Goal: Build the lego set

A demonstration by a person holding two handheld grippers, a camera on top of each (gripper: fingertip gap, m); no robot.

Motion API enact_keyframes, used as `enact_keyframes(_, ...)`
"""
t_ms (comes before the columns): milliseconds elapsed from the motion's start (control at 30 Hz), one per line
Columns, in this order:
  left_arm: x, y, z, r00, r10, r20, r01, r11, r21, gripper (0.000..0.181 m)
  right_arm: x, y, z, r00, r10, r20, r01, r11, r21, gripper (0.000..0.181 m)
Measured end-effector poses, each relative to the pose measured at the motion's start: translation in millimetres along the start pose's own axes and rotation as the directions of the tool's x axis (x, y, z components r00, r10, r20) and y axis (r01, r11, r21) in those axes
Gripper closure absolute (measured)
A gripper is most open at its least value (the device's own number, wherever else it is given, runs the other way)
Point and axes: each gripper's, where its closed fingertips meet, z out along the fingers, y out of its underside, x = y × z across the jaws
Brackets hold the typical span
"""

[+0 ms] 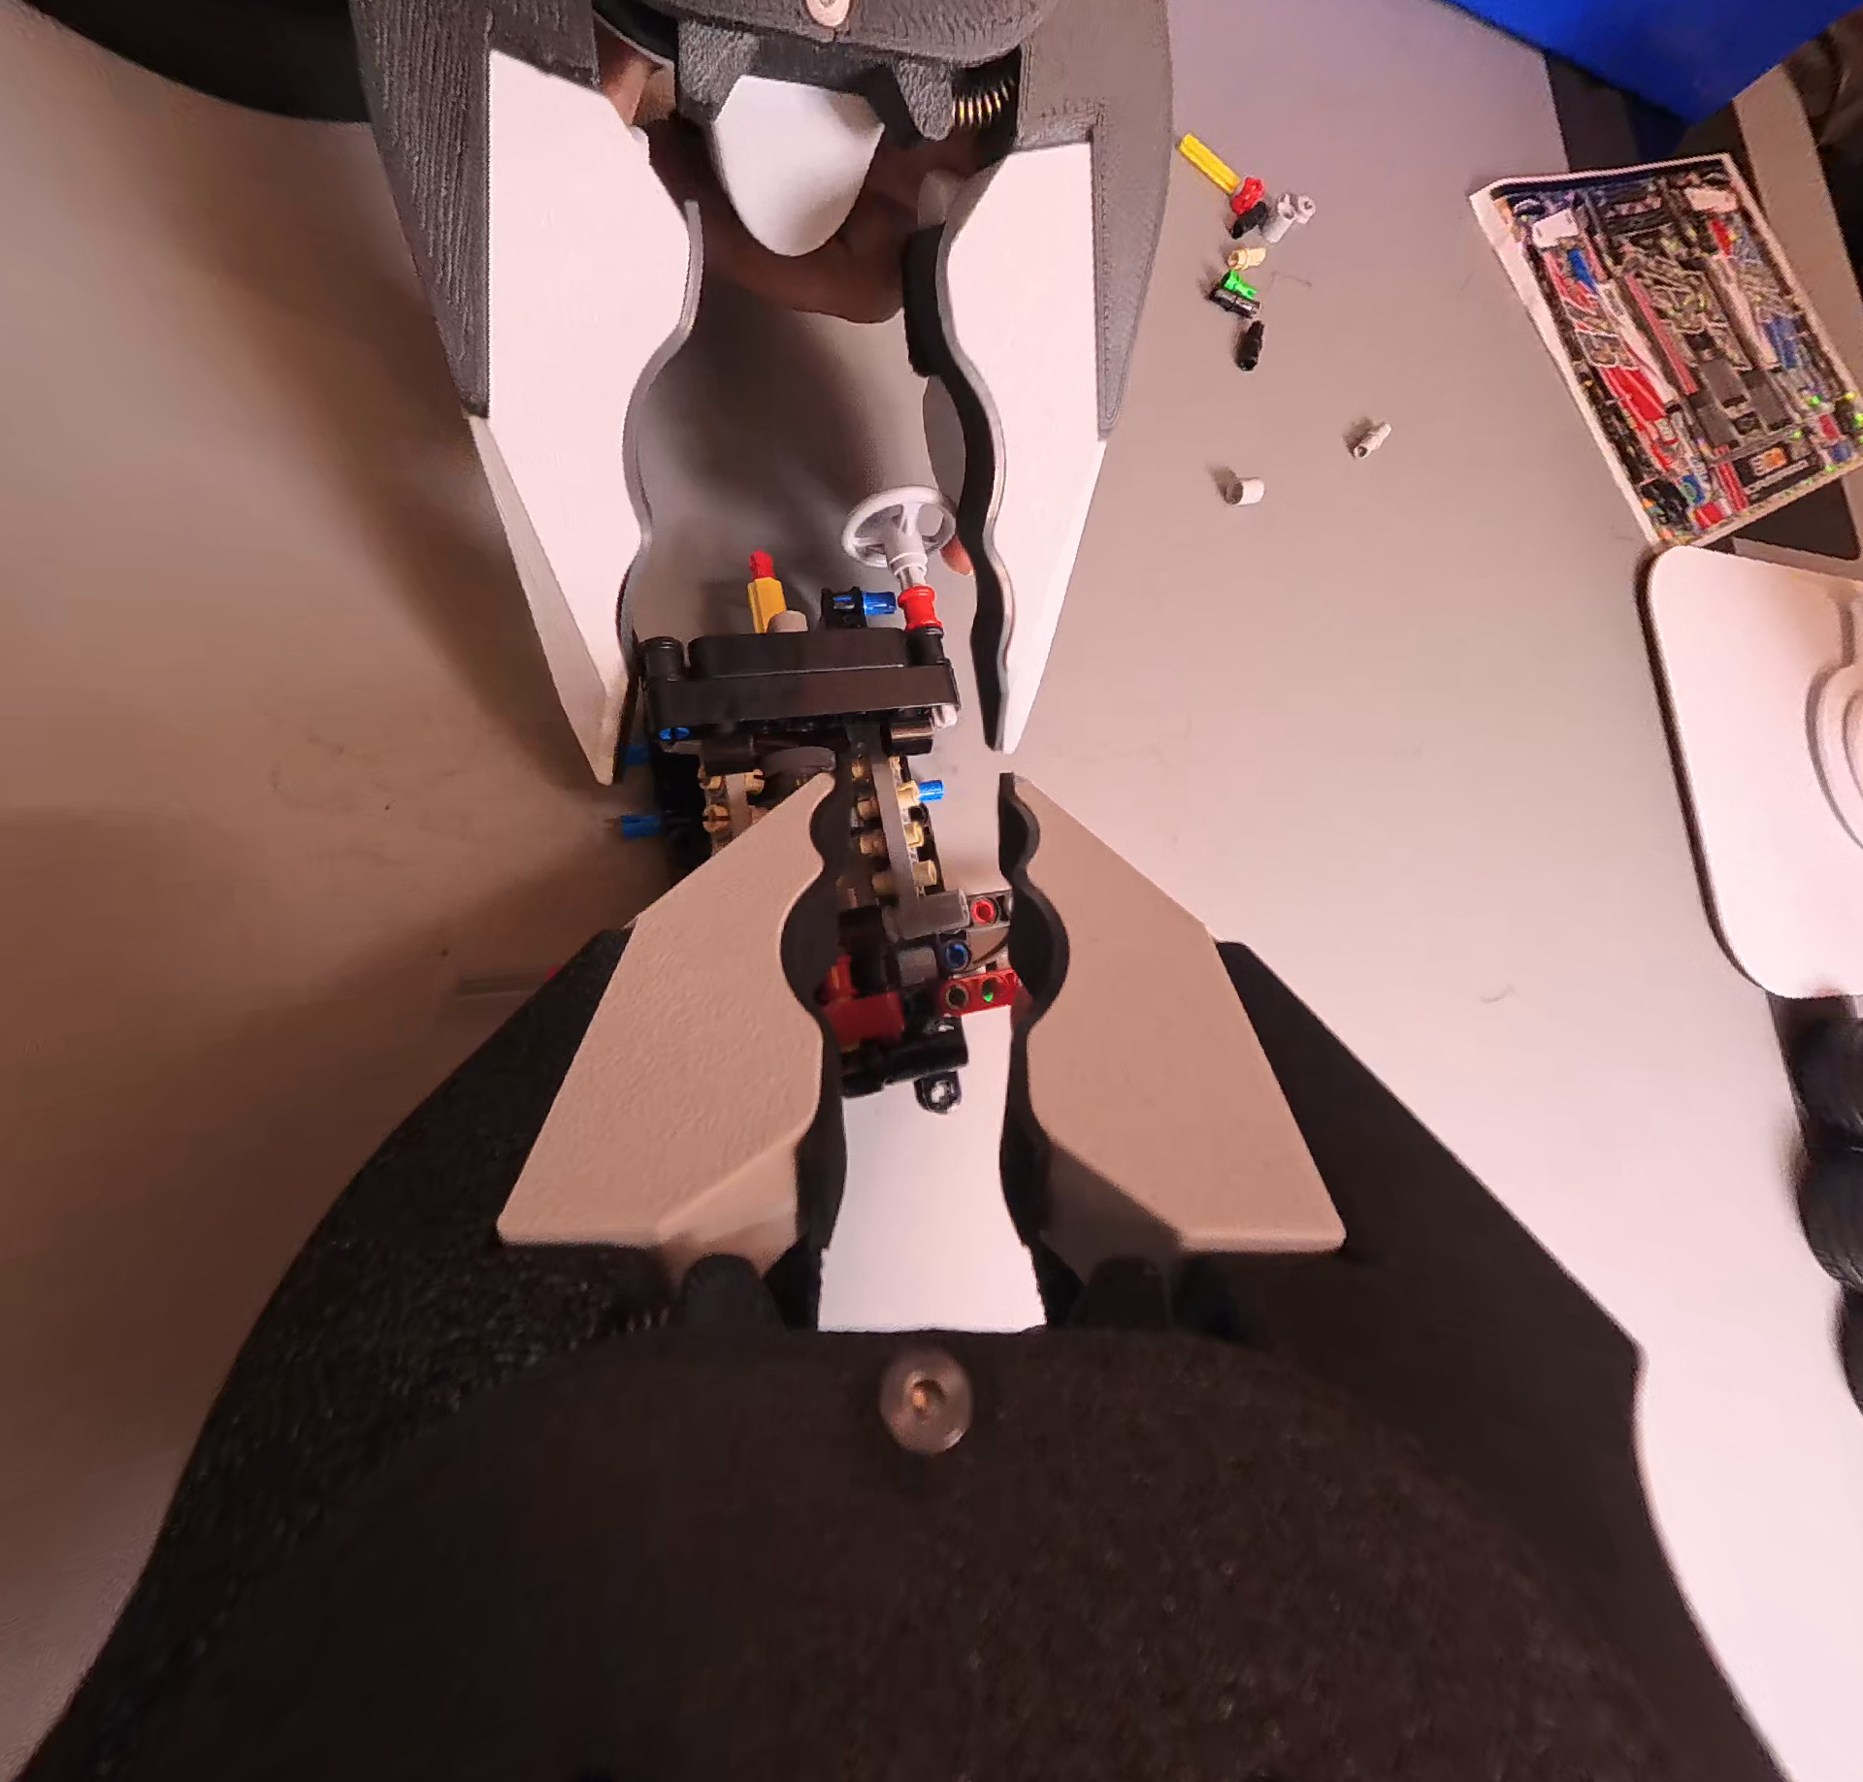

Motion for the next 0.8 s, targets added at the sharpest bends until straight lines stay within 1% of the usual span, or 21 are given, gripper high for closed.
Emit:
enact_keyframes(200,6.5,0.3,3.0,0.999,0.005,-0.039,-0.006,1.000,-0.003,0.112,1.7,0.0,2.2,1.000,-0.022,-0.003,0.022,0.999,-0.024,0.153)
enact_keyframes(300,9.1,0.3,3.8,0.999,0.002,-0.053,-0.002,1.000,-0.003,0.116,3.3,-2.0,2.6,0.999,-0.039,-0.028,0.039,0.999,-0.019,0.155)
enact_keyframes(433,9.1,1.7,4.4,0.999,0.004,-0.050,-0.004,1.000,-0.009,0.116,3.1,-3.4,1.8,0.999,-0.033,-0.042,0.033,0.999,-0.002,0.157)
enact_keyframes(633,5.2,2.8,-1.1,1.000,0.009,-0.029,-0.009,1.000,-0.016,0.114,-1.4,-3.9,1.0,0.999,0.000,0.038,-0.001,1.000,0.022,0.154)
enact_keyframes(800,2.3,5.9,-8.9,1.000,0.006,-0.021,-0.007,0.999,-0.038,0.110,2.6,-6.5,5.5,0.999,0.003,0.036,-0.003,1.000,0.021,0.154)
